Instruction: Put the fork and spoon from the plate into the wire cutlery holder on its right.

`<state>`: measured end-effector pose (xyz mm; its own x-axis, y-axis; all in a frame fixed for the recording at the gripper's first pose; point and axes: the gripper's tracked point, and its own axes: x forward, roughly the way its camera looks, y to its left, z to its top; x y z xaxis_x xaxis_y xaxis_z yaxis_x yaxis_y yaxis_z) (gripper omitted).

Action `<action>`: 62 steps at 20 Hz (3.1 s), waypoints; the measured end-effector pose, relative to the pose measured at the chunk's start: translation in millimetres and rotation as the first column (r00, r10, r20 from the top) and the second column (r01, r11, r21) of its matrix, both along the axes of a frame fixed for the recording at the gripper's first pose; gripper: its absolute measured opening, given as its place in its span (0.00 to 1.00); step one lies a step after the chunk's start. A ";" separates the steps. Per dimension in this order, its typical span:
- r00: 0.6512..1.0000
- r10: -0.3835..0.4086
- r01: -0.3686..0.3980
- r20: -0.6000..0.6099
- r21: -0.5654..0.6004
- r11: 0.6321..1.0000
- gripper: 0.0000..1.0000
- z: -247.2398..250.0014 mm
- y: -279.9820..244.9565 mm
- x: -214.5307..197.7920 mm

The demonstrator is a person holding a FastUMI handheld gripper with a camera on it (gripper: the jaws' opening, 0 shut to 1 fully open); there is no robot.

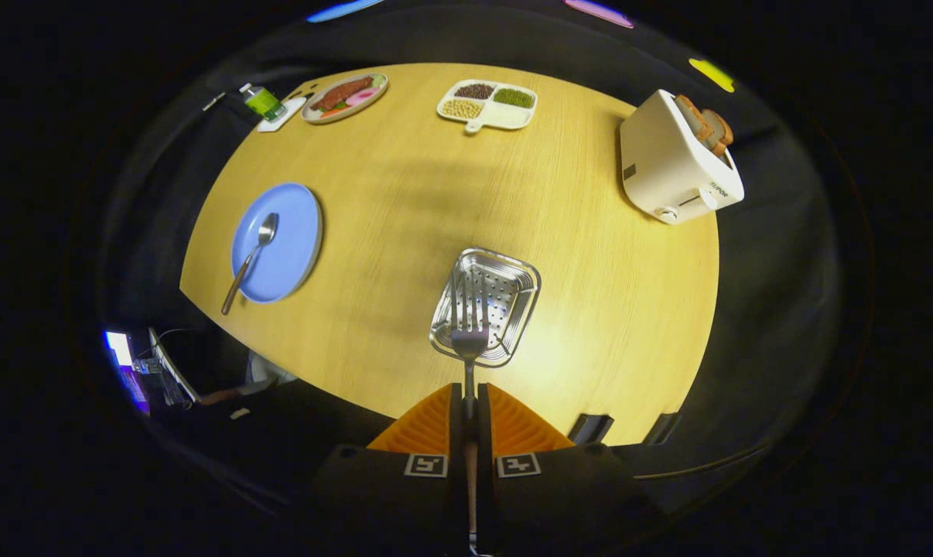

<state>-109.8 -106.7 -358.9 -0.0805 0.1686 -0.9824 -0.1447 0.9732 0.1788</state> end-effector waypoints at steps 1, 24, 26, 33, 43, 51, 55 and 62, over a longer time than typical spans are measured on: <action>0.999 0.019 -0.019 -0.032 -0.013 1.000 0.09 -6.8 -3.7 -1.1; 0.929 0.116 -0.146 -0.350 -0.060 0.987 0.15 -61.8 3.9 29.6; 0.945 0.105 -0.126 -0.310 -0.048 0.991 0.16 -57.6 4.9 34.9; 0.999 -0.016 0.018 -0.049 0.032 0.999 0.26 -17.1 16.6 56.5; 0.947 -0.234 0.143 0.221 0.362 0.921 0.33 77.6 162.6 81.6; 0.976 -0.214 0.174 0.033 0.470 0.865 0.34 48.9 314.5 64.2; 0.979 -0.203 0.193 -0.023 0.429 0.882 0.34 7.1 362.7 63.6; 0.963 -0.253 0.270 -0.095 0.316 0.910 0.34 -57.4 395.2 64.6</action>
<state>-45.2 288.5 -416.2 -0.0386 0.4975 -0.8666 0.1251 0.8629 0.4897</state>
